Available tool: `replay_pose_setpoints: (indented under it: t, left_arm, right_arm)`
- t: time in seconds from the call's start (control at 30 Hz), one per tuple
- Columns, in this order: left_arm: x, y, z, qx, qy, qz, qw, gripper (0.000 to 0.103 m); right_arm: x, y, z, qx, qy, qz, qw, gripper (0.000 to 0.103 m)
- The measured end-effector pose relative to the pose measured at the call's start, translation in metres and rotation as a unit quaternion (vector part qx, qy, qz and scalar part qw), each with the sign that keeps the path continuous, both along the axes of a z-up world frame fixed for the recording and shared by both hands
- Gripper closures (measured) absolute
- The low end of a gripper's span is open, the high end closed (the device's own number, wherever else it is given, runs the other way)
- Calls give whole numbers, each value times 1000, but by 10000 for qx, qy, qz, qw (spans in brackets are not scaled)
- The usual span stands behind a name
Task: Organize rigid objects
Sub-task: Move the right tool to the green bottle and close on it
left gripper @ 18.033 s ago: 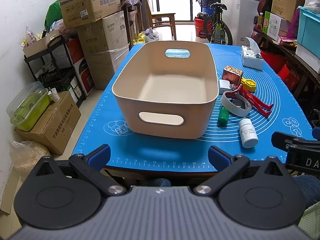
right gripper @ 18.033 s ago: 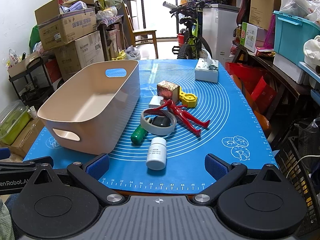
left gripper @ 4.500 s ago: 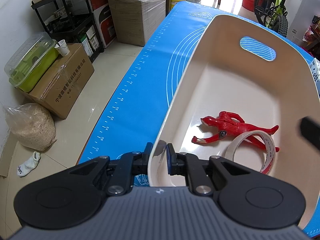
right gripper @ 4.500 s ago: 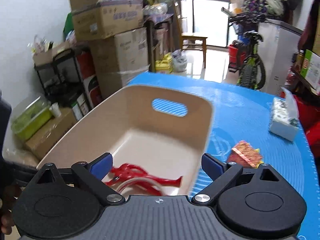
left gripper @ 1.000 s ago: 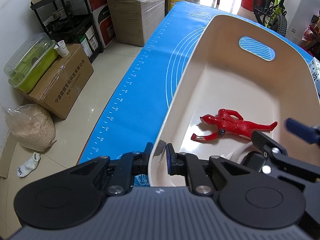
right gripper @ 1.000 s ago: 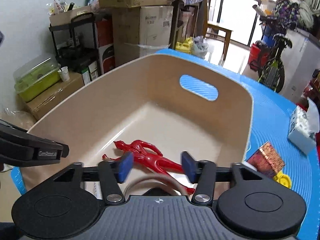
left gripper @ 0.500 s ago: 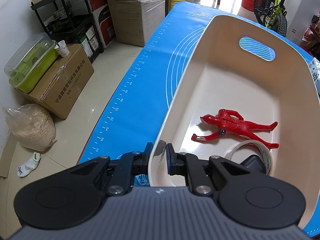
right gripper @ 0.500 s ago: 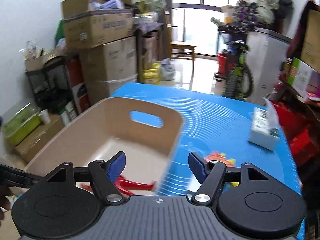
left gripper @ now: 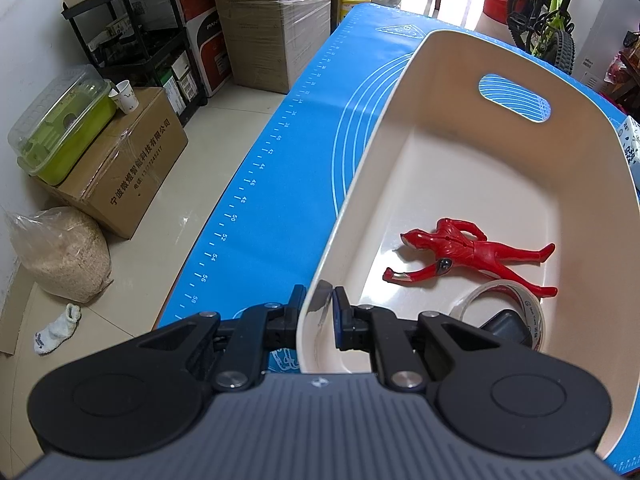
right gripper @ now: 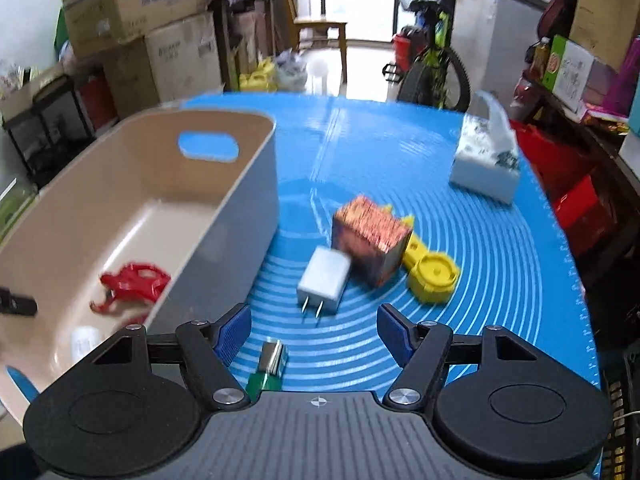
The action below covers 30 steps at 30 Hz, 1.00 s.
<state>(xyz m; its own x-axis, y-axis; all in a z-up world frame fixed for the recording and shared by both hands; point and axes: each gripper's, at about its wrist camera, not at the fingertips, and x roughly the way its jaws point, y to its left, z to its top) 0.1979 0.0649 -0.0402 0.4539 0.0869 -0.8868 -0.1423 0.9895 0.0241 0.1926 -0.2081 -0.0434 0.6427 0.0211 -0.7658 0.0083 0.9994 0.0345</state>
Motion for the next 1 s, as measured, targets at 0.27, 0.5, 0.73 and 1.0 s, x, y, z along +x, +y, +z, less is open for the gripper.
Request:
replay_pose_setpoints:
  t: [0.27, 0.5, 0.73, 1.0]
  left_arm:
    - [0, 1, 0, -9, 2, -1, 10000, 87]
    - [0, 1, 0, -17, 11, 11, 10000, 87]
    - [0, 1, 0, -16, 11, 12, 10000, 87]
    - [0, 1, 0, -14, 9, 11, 10000, 87]
  right_arm:
    - [5, 11, -31, -38, 577, 378, 9976, 28]
    - [8, 13, -48, 181, 888, 461, 9948, 32]
    - [8, 15, -48, 326, 966, 477, 9936, 38]
    - [8, 21, -54, 233, 1104, 580, 9919, 50]
